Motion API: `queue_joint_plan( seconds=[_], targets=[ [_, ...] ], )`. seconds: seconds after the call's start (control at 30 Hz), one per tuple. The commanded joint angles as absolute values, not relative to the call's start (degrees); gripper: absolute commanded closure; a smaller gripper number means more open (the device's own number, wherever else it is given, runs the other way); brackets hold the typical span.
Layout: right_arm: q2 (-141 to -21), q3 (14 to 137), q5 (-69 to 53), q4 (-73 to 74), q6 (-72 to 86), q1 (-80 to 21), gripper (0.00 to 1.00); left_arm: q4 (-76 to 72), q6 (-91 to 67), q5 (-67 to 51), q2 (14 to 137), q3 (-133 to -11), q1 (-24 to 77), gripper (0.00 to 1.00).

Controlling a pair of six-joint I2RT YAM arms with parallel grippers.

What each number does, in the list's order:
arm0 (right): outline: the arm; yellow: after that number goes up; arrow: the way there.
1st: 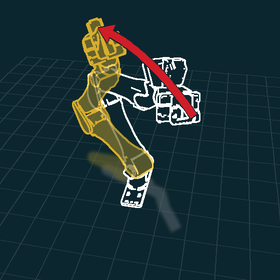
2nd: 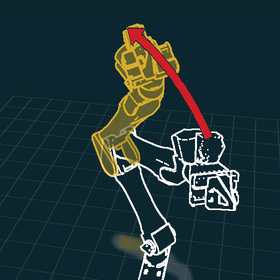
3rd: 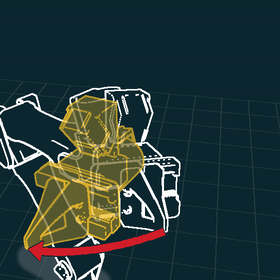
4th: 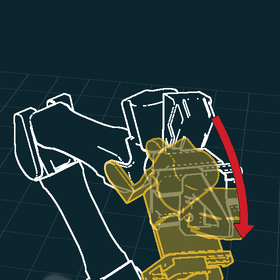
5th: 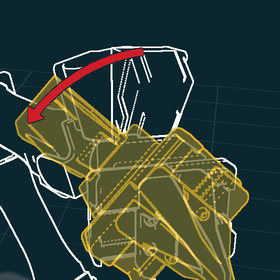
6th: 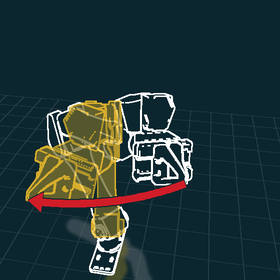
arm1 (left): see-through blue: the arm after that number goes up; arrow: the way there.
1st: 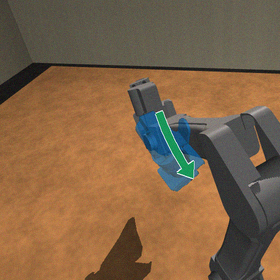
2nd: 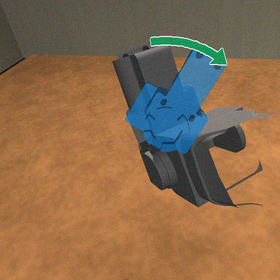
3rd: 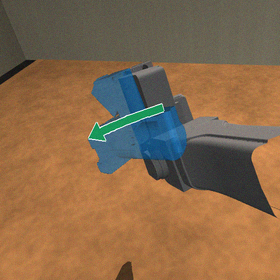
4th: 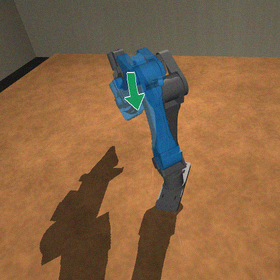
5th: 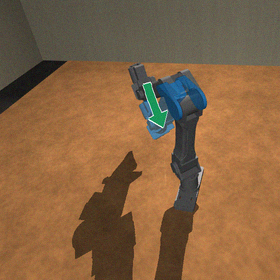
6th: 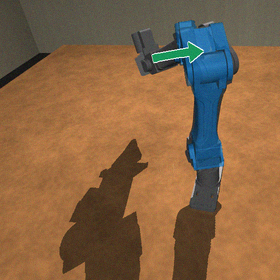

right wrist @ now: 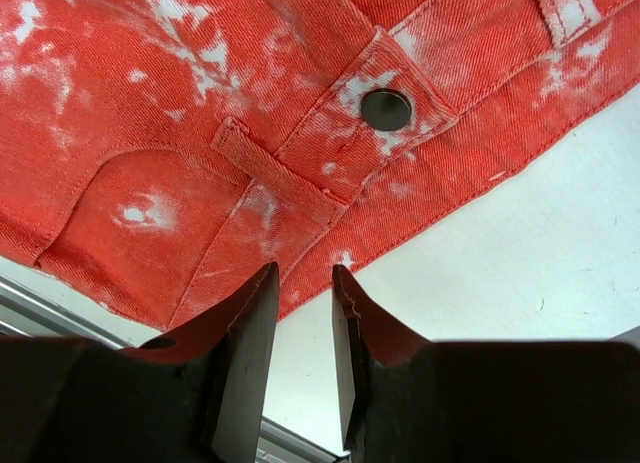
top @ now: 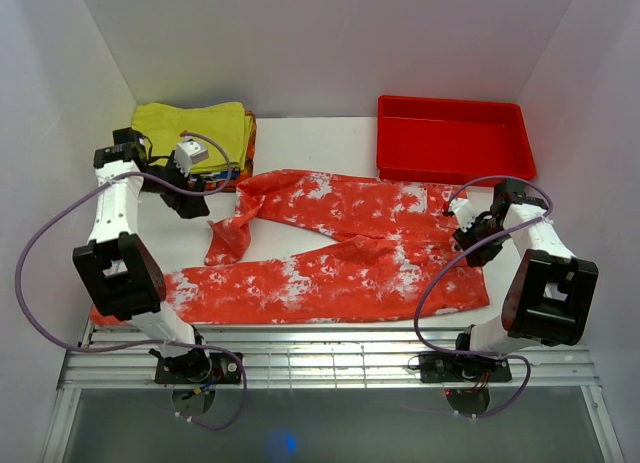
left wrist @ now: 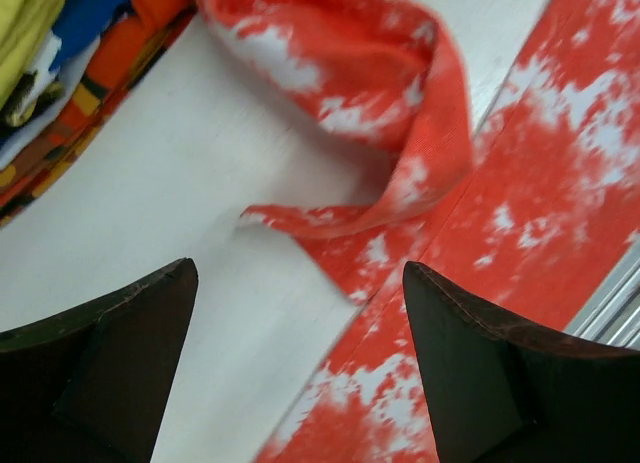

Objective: Fold and stack the trousers
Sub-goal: Flatten the trousers out

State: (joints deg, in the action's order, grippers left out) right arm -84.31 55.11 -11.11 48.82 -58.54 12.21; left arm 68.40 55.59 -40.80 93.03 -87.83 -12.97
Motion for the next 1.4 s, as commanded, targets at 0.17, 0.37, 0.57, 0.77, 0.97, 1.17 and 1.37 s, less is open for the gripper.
queue_joint_plan(
  seconds=[0.17,0.37,0.57,0.77,0.97,1.17,1.37],
  targets=[
    [-83.1,56.0,-11.9,50.5,-59.2,12.1,0.65,67.9,75.4,-39.6,99.1,-82.4,-17.8,0.07],
    [-84.5,57.7,-12.4,51.2,-58.9,12.1,0.64,51.1,78.2,-40.6,97.3,-73.5,-17.7,0.03],
    [-87.1,62.3,-14.9,53.1,-59.4,12.0,0.62,47.0,83.7,-43.8,99.8,-72.9,-17.6,0.02],
    [-92.5,67.8,-19.9,55.6,-58.9,11.8,0.52,47.3,84.6,-45.4,102.7,-73.0,-15.6,0.02],
    [-96.5,68.0,-22.7,52.5,-55.8,10.1,0.34,47.6,85.3,-44.2,102.7,-69.4,-12.9,0.09],
    [-101.4,67.3,-21.5,48.6,-50.5,7.8,0.34,49.6,80.3,-39.5,100.9,-70.6,-12.4,0.60],
    [-104.8,65.6,-12.2,44.8,-46.0,8.1,0.42,40.0,61.5,-24.1,96.5,-76.3,-14.7,1.00]
  ],
)
